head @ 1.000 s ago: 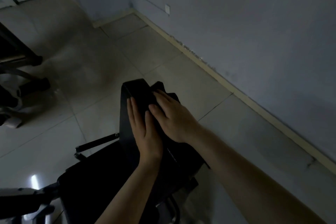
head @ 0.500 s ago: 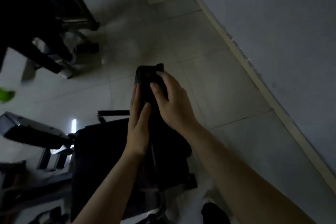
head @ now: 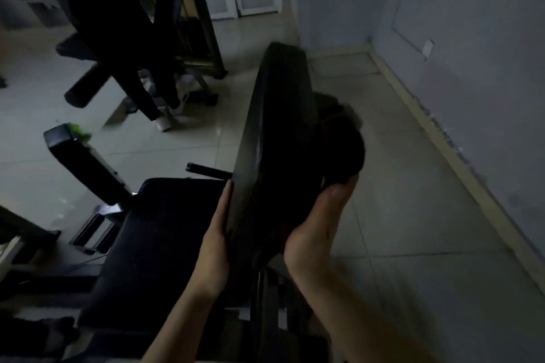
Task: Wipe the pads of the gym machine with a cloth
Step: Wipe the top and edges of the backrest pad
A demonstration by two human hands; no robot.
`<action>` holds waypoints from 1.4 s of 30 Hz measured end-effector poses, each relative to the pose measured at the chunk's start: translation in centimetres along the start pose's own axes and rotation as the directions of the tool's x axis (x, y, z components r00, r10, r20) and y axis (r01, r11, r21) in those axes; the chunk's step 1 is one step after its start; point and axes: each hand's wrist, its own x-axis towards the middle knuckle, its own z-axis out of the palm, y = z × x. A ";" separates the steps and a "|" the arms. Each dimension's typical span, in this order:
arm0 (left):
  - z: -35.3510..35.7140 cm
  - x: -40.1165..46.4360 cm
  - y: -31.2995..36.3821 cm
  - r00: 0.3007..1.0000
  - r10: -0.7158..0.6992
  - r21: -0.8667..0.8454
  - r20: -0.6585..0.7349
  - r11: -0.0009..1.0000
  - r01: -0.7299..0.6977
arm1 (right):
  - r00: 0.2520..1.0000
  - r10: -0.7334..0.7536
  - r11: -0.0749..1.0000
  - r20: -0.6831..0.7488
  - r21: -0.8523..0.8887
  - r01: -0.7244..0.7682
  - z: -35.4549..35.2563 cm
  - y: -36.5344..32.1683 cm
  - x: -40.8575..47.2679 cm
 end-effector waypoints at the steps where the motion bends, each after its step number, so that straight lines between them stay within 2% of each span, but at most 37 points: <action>1: -0.1 0.0 -0.8 0.999 -0.032 -0.042 0.011 0.999 0.032 | 0.999 -0.034 0.999 0.000 0.026 0.034 0.1 0.6 0.3; 3: -0.5 -0.5 -2.6 0.999 0.035 -0.026 -0.002 0.999 -0.035 | 0.993 -0.117 0.988 -0.023 0.101 0.119 0.1 2.1 -0.3; 5: -0.8 -0.5 -3.9 0.985 0.168 0.035 0.029 0.985 -0.169 | 0.975 -0.221 0.966 -0.008 0.139 0.220 -0.1 4.2 -1.7; 7: -1.4 -0.1 -5.8 0.961 0.275 0.078 0.028 0.958 -0.277 | 0.967 -0.253 0.957 0.008 0.146 0.249 -0.2 6.8 -3.8; 10: -1.7 0.2 -7.5 0.947 0.323 0.022 0.000 0.946 -0.322 | 0.987 -0.145 0.982 0.065 0.132 0.136 -0.7 12.0 -8.2; 14: -1.7 0.2 -8.9 0.884 0.466 0.012 0.033 0.885 -0.466 | 0.995 -0.028 0.998 0.099 0.056 0.022 -1.9 19.4 -13.2; 17: -2.1 0.6 -10.8 0.881 0.473 0.026 -0.029 0.881 -0.473 | 0.985 0.011 0.999 0.170 0.045 -0.019 -2.3 21.4 -15.0; 20: -2.1 0.3 -11.8 0.887 0.455 0.041 -0.074 0.890 -0.453 | 0.994 0.000 0.997 0.110 0.077 -0.008 -1.9 18.9 -13.9; 24: -2.0 -0.6 -12.0 0.925 0.376 0.028 -0.046 0.926 -0.375 | 0.984 -0.178 0.950 0.001 0.261 0.172 -0.7 11.5 -6.0; 27: -1.9 -0.8 -12.1 0.942 0.330 0.044 -0.052 0.944 -0.328 | 0.973 -0.232 0.922 -0.008 0.316 0.223 -0.5 8.1 -1.7; 29: -1.6 -0.6 -12.4 0.929 0.348 0.053 -0.127 0.938 -0.344 | 0.962 -0.271 0.924 0.027 0.287 0.252 -0.7 9.4 -2.8; 31: -1.3 -0.3 -12.7 0.899 0.381 0.098 -0.216 0.924 -0.369 | 0.967 -0.243 0.943 0.074 0.253 0.218 -1.2 13.3 -6.5; 35: -1.0 0.4 -13.3 0.840 0.452 0.199 -0.299 0.891 -0.409 | 0.986 -0.151 0.987 0.071 -0.039 0.154 -2.7 22.3 -15.9; 37: -1.0 0.7 -13.6 0.807 0.480 0.244 -0.343 0.875 -0.417 | 0.991 -0.064 0.992 0.118 -0.099 0.076 -3.1 24.9 -19.0; 40: -0.7 0.5 -13.6 0.799 0.488 0.266 -0.350 0.870 -0.414 | 0.994 0.034 0.997 0.108 -0.077 -0.026 -2.8 24.5 -19.9; 42: -0.7 0.3 -13.6 0.800 0.485 0.260 -0.354 0.872 -0.414 | 1.000 -0.002 1.000 0.028 -0.005 0.002 -2.3 22.4 -18.2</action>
